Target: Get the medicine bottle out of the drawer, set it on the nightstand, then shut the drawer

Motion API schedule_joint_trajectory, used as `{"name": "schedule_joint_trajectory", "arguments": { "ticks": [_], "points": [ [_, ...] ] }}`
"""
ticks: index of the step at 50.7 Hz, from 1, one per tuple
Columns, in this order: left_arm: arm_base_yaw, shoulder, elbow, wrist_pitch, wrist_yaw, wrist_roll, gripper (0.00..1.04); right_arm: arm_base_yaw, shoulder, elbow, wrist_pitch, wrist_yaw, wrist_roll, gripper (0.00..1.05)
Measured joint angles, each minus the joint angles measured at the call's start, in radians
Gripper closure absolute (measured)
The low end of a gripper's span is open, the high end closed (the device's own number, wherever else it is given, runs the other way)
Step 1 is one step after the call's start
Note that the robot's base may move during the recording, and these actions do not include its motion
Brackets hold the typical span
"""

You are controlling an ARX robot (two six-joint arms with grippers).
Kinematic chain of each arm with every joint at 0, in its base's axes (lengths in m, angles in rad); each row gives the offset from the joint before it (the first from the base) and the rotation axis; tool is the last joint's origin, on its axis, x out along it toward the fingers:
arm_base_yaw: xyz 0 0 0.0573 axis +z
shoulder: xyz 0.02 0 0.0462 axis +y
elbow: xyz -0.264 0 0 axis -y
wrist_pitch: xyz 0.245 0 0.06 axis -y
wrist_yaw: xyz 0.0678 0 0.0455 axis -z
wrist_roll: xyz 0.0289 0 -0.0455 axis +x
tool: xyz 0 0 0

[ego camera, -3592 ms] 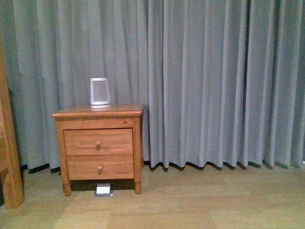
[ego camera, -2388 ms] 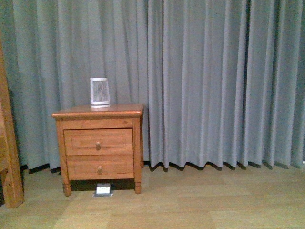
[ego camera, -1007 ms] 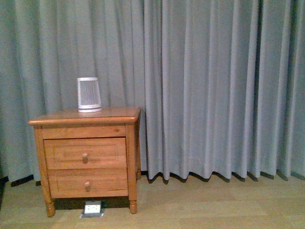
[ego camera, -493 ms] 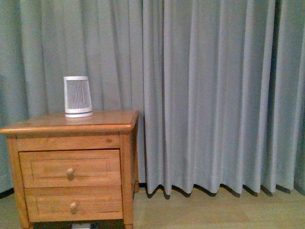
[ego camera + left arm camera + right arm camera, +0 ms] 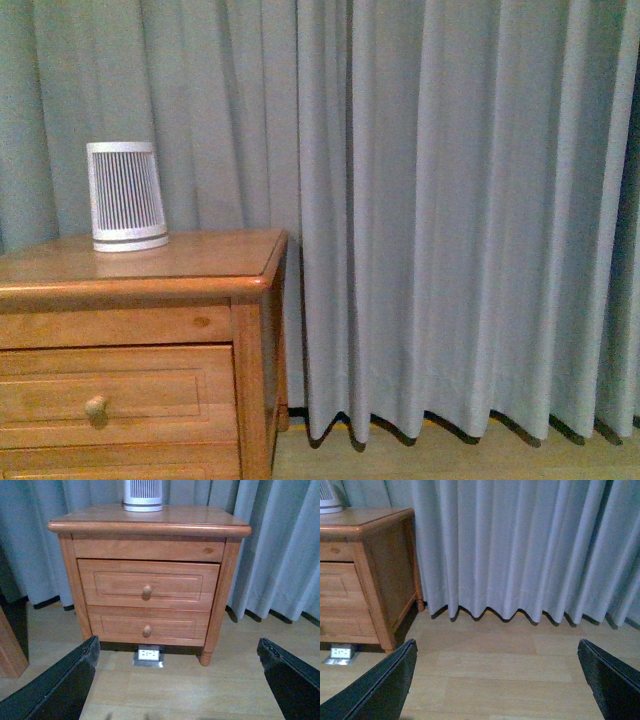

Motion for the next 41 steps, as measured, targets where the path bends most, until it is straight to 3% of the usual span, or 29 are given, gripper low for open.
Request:
{"name": "schedule_joint_trajectory", "arguments": {
  "ticks": [3, 6, 17, 24, 41],
  "points": [
    [0.012, 0.08, 0.021, -0.029, 0.014, -0.039, 0.07, 0.0, 0.0, 0.0, 0.0, 0.0, 0.0, 0.07],
    [0.033, 0.214, 0.024, 0.053, 0.023, -0.06, 0.07, 0.0, 0.0, 0.0, 0.0, 0.0, 0.0, 0.07],
    [0.042, 0.873, 0.162, 0.674, -0.013, -0.063, 0.07, 0.0, 0.0, 0.0, 0.0, 0.0, 0.0, 0.07],
    [0.023, 1.292, 0.338, 0.958, -0.069, -0.061, 0.07, 0.0, 0.0, 0.0, 0.0, -0.001, 0.0, 0.07],
    [-0.017, 2.041, 0.823, 1.195, -0.086, 0.0, 0.07, 0.0, 0.0, 0.0, 0.0, 0.0, 0.0, 0.07]
  ]
}}
